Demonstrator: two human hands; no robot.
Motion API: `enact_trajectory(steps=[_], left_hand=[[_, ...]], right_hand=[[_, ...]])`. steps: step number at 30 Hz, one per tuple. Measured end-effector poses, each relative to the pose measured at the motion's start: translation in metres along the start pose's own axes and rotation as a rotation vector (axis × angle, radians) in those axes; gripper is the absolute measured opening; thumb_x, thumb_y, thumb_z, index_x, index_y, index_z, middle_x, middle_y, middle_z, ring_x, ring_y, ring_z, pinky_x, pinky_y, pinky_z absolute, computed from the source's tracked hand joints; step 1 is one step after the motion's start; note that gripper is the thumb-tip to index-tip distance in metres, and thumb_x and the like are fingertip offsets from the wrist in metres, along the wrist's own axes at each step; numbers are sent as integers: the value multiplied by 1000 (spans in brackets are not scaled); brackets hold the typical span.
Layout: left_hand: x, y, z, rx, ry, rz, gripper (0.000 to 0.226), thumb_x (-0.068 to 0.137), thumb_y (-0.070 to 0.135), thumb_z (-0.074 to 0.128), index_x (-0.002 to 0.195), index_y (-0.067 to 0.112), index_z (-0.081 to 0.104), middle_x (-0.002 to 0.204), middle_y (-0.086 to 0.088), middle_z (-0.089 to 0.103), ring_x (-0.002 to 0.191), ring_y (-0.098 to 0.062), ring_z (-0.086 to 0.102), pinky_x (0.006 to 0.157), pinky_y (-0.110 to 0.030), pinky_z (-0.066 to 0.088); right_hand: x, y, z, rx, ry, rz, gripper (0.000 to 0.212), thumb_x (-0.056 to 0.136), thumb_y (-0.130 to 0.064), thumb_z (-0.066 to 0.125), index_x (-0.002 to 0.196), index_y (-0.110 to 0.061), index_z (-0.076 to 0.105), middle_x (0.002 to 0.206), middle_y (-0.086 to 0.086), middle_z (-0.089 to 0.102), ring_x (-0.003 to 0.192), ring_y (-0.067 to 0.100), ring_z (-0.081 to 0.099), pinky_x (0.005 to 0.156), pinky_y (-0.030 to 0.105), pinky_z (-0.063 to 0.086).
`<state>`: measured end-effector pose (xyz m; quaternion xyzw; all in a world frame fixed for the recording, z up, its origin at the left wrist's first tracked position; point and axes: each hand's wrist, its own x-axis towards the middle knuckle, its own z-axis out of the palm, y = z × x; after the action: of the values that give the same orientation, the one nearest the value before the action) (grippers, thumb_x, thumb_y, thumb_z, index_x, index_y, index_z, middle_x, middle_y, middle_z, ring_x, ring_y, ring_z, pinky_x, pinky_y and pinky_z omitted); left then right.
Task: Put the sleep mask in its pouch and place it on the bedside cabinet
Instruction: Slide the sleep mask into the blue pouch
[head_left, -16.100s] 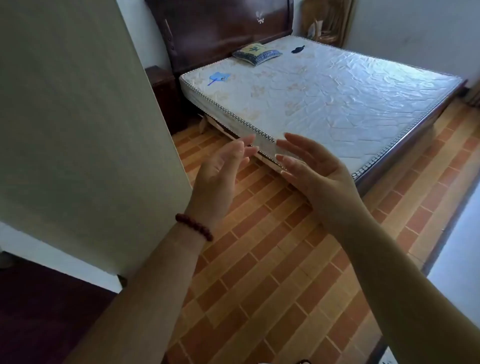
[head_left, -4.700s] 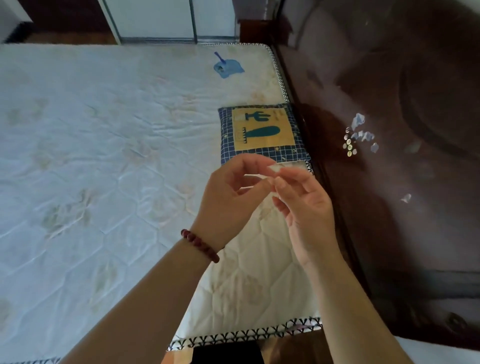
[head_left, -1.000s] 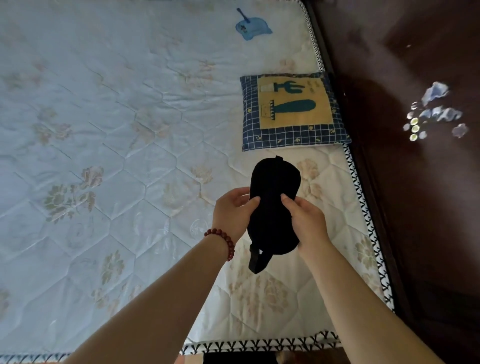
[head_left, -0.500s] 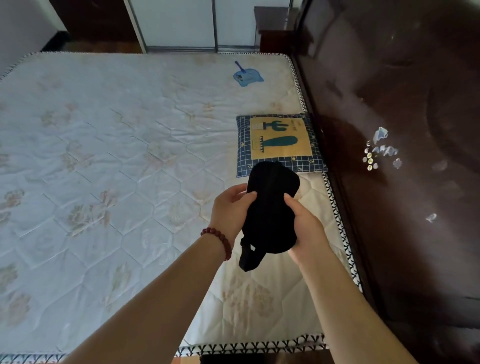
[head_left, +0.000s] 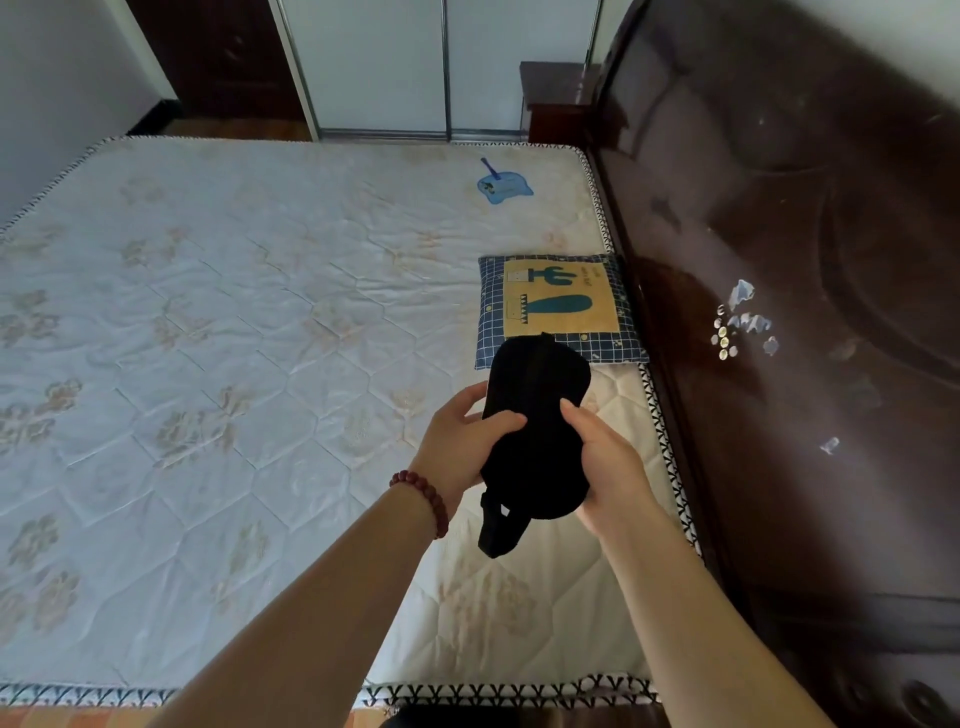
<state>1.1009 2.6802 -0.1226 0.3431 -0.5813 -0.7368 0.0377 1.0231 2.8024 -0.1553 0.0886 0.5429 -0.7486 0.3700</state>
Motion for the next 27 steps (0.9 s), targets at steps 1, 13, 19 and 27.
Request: enact_trajectory(steps=[1,13,19,27], left_hand=[[-1,-3,1,28,-5,3,43,79,16,67,119,28,56,92,1,73,81,-16,72,70,-33,60],[16,-49,3,125,44,-20,53,79,8,64,126,28,51,97,-2,73,88,-19,70,80,-37,58],[45,-90,0,135,88,-54,46,82,13,64,125,21,51,104,-5,71,91,-19,69,78,-32,56],[108,-162,-16,210,143,-109,37,83,17,64,118,22,56,105,-4,69,89,-16,66,66,-21,51]], right_hand=[[-1,1,-2,-19,5,14,22,86,-29,64,102,-15,73,103,13,75,94,32,72,87,49,55],[11,32,-25,-154,30,83,22,87,-11,56,97,-15,75,101,13,75,92,27,72,72,35,56],[38,63,-36,-235,52,73,26,89,-8,53,101,-20,73,100,8,76,93,24,72,82,39,57],[103,130,-64,-396,107,71,25,88,-11,57,93,-30,72,107,8,73,103,26,67,96,47,50]])
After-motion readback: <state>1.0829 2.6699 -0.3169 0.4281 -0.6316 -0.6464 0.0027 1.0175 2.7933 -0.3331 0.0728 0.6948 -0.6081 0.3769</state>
